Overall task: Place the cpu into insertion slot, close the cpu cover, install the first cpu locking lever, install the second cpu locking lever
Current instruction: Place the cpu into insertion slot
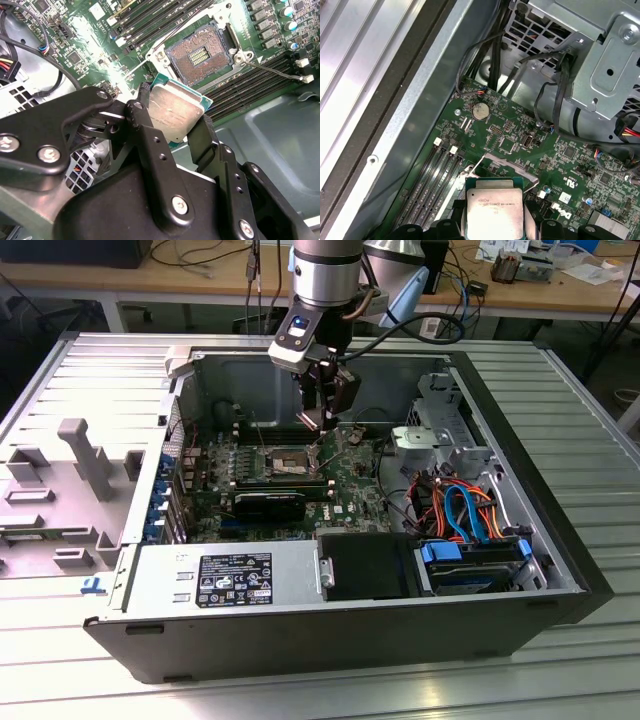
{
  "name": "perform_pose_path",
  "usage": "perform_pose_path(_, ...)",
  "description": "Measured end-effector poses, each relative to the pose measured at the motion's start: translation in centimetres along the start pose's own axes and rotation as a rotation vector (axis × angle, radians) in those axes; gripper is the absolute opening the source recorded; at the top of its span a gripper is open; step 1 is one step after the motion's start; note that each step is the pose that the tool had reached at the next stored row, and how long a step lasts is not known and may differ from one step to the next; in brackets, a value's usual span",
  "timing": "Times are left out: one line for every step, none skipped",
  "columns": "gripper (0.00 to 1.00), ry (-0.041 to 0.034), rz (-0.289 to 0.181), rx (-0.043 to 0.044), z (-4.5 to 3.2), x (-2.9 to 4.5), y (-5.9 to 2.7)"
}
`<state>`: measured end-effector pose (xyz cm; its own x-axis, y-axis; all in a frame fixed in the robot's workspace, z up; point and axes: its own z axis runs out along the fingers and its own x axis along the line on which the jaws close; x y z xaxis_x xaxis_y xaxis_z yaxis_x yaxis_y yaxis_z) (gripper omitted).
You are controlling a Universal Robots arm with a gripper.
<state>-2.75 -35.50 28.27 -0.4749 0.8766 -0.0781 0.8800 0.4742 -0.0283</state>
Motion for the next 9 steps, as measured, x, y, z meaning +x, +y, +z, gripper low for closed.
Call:
perform_pose_path(0.54, 0.0001, 0.001, 0.0001, 0.0, 0.0, 0.0)
perform_pose_path(0.54, 0.0001, 0.001, 0.0001, 0.0, 0.0, 0.0)
perform_pose_path(0.54, 0.0001, 0.002, 0.0002, 0.0, 0.0, 0.0)
perform_pose_path(0.54, 0.0001, 0.002, 0.0002, 0.0, 0.0, 0.0)
perform_pose_path(0.54, 0.0001, 0.003, 0.0002, 0.0, 0.0, 0.0)
perform_pose_path(0.54, 0.0001, 0.004, 0.0003, 0.0, 0.0, 0.0)
perform_pose_path(0.54, 0.0001, 0.004, 0.0003, 0.0, 0.0, 0.0)
perform_pose_path(0.54, 0.0002, 0.005, 0.0004, 0.0, 0.0, 0.0)
perform_pose_path(0.54, 0.0002, 0.005, 0.0004, 0.0, 0.0, 0.0)
